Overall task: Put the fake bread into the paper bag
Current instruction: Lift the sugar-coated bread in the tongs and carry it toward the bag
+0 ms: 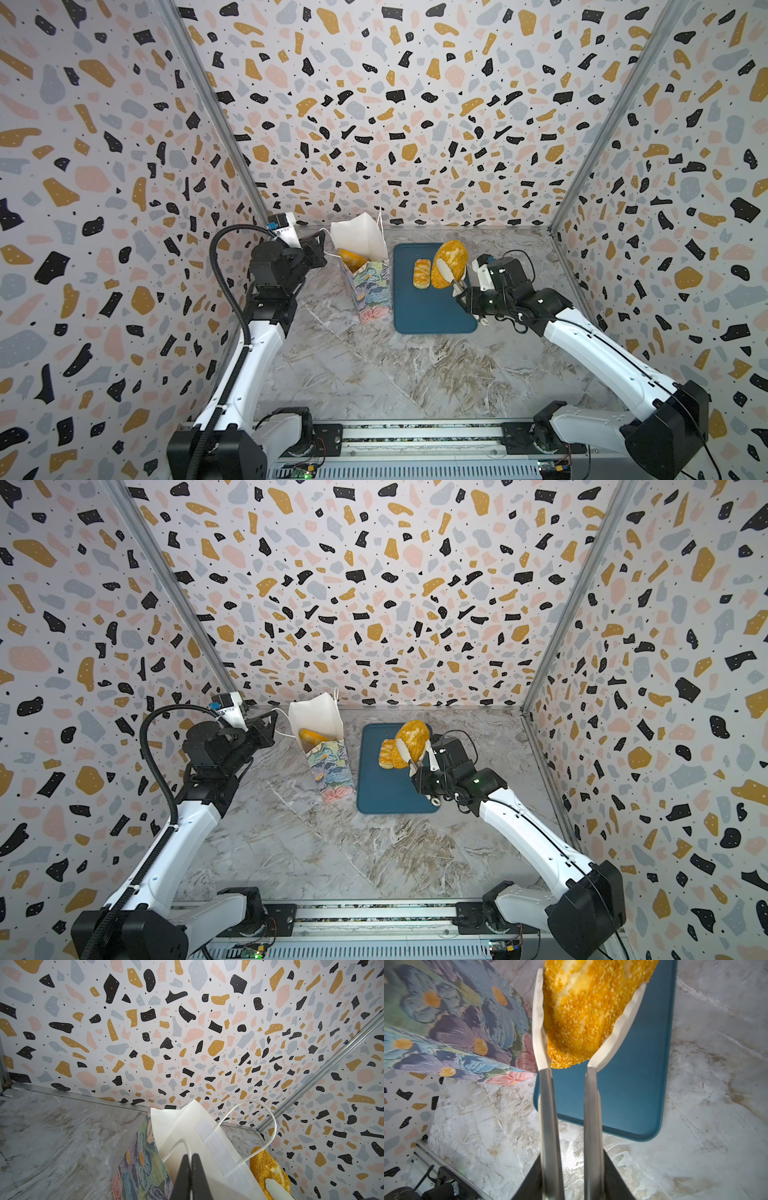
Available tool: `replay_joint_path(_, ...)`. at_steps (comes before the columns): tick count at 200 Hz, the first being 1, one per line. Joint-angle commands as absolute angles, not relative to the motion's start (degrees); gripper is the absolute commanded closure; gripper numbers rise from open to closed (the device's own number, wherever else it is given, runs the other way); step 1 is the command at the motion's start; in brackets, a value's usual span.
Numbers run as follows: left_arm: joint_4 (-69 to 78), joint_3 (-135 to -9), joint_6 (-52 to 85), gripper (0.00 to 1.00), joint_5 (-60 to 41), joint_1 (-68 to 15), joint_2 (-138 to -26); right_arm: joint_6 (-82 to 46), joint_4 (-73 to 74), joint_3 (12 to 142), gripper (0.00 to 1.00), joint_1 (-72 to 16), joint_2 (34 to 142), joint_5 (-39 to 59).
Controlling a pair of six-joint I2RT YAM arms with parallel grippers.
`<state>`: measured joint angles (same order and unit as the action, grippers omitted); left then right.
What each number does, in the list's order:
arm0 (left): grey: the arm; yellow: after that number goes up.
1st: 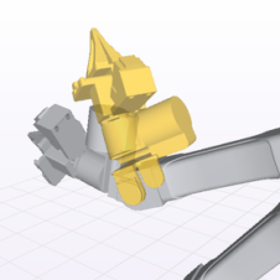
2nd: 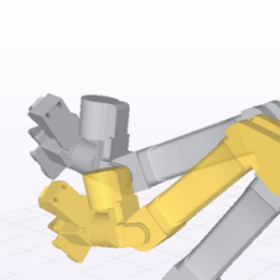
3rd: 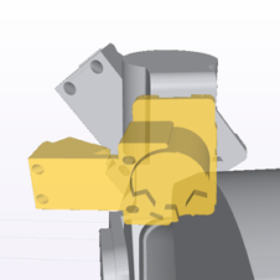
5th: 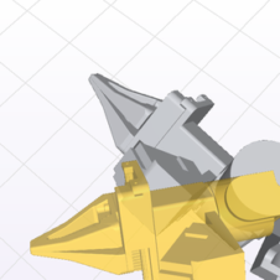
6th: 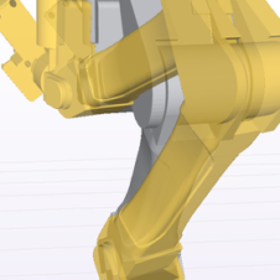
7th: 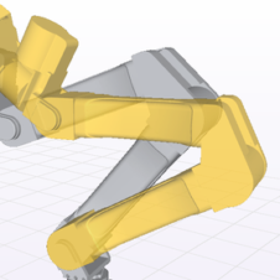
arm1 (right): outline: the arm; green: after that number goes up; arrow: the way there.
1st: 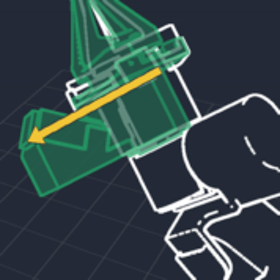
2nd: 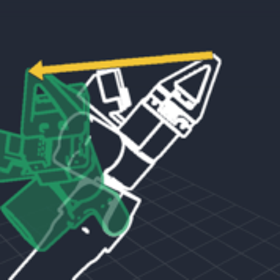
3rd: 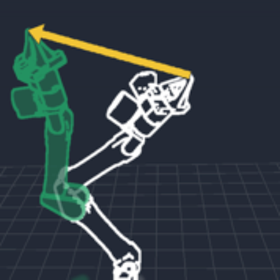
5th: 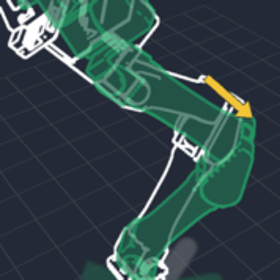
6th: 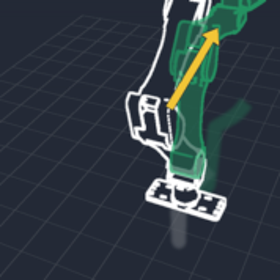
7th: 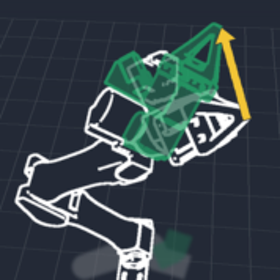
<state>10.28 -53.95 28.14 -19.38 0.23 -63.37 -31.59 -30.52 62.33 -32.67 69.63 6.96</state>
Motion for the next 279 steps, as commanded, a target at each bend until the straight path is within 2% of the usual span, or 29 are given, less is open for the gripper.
replay_joint_path(1, 13.0, -54.4, 28.2, 1.0, -19.8, 0.0, -61.8, -31.5, -29.4, 68.2, 0.78, -34.4, 67.6, 4.1)
replay_joint_path(190, 13.3, -54.2, 28.3, 1.0, -19.8, 0.0, -61.9, -28.1, -28.0, 84.7, 0.79, -44.6, 72.8, -1.8)
replay_joint_path(279, 13.1, -54.2, 27.9, 1.0, -20.4, 0.0, -62.1, -25.6, -30.2, 96.3, 0.79, -49.1, 79.8, -3.4)
